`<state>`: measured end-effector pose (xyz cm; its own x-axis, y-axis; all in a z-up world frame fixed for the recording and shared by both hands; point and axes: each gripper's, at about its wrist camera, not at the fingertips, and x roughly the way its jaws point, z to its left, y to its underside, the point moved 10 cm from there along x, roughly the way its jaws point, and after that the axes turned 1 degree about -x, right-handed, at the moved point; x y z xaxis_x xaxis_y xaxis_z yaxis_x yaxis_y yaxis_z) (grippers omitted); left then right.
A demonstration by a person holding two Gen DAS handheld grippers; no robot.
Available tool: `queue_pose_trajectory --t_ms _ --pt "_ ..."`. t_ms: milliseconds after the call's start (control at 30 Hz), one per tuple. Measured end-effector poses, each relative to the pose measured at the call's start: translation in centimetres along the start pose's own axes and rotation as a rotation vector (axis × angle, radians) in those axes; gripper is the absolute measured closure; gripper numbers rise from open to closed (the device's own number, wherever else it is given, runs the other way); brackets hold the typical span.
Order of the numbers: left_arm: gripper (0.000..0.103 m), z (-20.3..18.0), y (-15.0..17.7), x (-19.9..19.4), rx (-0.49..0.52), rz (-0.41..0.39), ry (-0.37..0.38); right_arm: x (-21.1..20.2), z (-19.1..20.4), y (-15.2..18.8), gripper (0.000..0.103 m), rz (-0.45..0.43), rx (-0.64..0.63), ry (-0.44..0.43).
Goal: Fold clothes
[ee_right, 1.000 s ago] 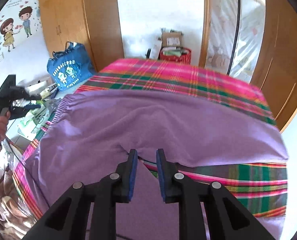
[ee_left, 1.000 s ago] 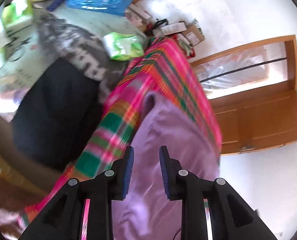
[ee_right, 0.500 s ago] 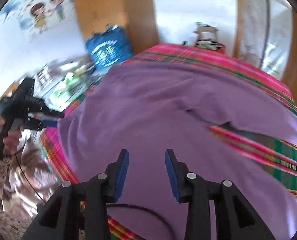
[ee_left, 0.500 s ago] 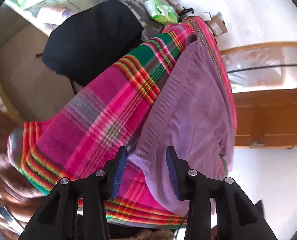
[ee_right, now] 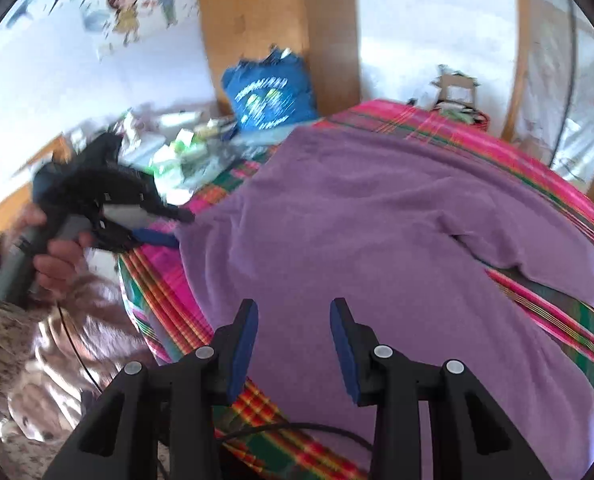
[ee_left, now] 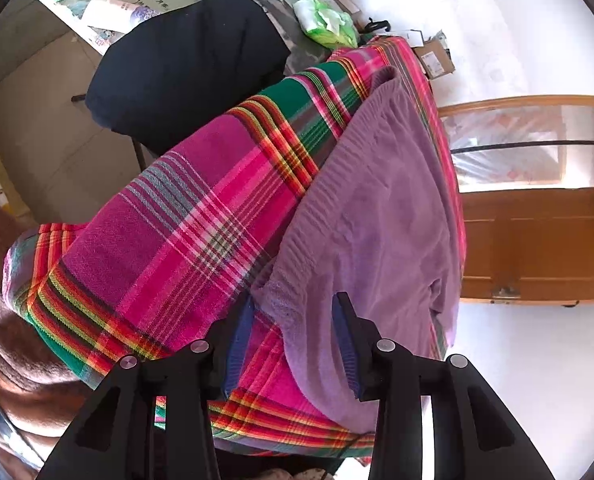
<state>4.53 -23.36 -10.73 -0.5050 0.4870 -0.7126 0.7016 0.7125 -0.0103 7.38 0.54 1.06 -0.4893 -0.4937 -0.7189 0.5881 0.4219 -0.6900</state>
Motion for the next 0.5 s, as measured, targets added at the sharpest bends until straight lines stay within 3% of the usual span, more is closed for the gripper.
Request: queue_pose_trajectory --t_ms 167,233,400,500 --pt "0.061 -0.6 -0.2 0.2 0.020 -0.001 -0.009 -6.0 -3.0 -0.9 0.061 -0.092 0.174 -0.033" --pt "0.061 -0.6 -0.3 0.3 0.013 -0.004 -0.002 -5.7 -3.3 -0.7 0.060 -0.090 0.162 -0.008" --pt "0.061 -0.3 -0.7 0.4 -0.061 -0.024 0.044 1.5 -0.8 2.8 0.060 0.098 0.048 0.012" --pt "0.061 -0.3 -0.7 0.4 -0.083 -0.034 0.063 4.9 1.6 3.3 0.060 0.132 -0.077 0.022"
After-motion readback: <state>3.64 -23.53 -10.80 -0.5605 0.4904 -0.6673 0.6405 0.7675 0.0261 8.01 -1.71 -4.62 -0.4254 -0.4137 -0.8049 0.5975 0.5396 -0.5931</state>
